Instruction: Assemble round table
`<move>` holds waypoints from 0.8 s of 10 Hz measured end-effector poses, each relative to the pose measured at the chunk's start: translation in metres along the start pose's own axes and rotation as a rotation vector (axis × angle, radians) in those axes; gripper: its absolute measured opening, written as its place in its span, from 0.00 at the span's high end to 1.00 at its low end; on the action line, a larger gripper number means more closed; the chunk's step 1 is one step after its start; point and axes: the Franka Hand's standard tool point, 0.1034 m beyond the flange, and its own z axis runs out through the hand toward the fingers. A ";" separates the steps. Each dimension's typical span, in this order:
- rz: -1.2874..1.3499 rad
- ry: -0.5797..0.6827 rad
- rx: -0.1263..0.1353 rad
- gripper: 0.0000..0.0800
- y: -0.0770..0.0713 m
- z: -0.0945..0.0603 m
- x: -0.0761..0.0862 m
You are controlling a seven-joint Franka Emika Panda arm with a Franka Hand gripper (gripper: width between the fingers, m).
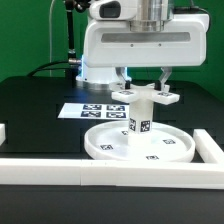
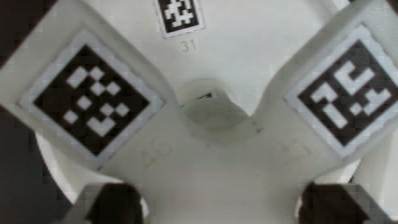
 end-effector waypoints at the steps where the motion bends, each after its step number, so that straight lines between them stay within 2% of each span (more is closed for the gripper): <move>1: 0.148 0.007 0.011 0.45 -0.002 0.000 0.001; 5: 0.591 0.025 0.058 0.45 -0.005 0.000 0.004; 8: 0.767 0.037 0.066 0.45 -0.006 0.000 0.005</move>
Offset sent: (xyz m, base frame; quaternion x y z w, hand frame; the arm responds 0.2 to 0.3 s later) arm -0.0094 0.0000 -0.0058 0.0340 -0.0045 0.3254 0.9449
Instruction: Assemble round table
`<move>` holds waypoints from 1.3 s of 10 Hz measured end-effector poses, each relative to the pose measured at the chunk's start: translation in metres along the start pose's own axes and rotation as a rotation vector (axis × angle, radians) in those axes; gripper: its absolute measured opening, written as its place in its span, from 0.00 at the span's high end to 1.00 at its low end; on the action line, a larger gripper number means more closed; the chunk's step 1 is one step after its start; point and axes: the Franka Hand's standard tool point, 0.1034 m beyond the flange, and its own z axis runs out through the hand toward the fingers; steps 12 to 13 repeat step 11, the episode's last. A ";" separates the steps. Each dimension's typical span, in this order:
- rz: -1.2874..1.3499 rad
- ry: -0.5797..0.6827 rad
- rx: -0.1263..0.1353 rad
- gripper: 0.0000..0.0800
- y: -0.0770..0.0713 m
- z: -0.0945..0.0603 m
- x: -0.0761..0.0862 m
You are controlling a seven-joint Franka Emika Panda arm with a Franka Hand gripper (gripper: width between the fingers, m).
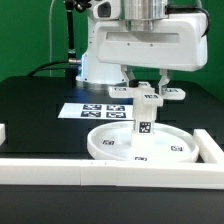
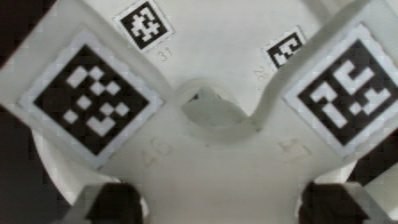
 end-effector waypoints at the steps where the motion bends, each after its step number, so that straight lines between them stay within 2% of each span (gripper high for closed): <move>1: 0.065 0.001 0.002 0.45 0.000 0.000 0.000; 5: 0.226 0.008 0.010 0.45 -0.002 -0.001 0.002; 6: 0.222 0.007 0.008 0.33 -0.002 0.000 0.002; 7: 0.202 0.003 0.006 0.33 -0.002 -0.002 0.001; 8: 0.171 -0.011 0.007 0.22 -0.003 -0.013 0.000; 9: 0.157 -0.023 0.014 0.20 -0.006 -0.026 0.000; 10: 0.155 -0.026 0.021 0.20 -0.008 -0.034 0.000; 13: 0.155 -0.026 0.018 0.19 -0.007 -0.031 -0.001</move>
Offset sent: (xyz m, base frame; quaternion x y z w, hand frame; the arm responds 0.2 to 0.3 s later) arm 0.0000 0.0000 0.0000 0.0000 0.0000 0.1938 0.9810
